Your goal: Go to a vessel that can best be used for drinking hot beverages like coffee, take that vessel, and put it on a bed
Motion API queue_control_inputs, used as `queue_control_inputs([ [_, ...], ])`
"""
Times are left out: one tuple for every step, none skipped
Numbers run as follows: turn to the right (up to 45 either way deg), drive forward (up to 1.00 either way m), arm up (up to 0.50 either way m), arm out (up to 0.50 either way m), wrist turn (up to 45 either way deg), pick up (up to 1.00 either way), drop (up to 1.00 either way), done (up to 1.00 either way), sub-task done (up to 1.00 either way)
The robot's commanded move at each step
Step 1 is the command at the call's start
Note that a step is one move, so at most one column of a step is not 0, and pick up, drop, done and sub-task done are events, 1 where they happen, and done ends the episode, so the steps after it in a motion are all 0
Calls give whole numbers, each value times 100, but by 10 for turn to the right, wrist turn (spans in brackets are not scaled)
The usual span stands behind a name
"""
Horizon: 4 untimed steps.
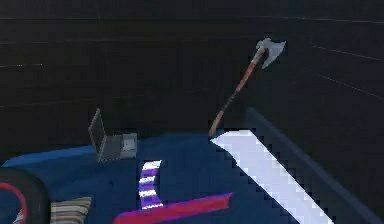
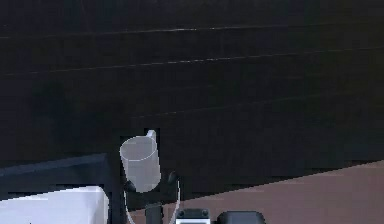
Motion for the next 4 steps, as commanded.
queue_control_inputs([
  [-450,0,0,0,0,0,0,0,0],
  [-180,0,0,0,0,0,0,0,0],
  [450,0,0,0,0,0,0,0,0],
  [450,0,0,0,0,0,0,0,0],
])
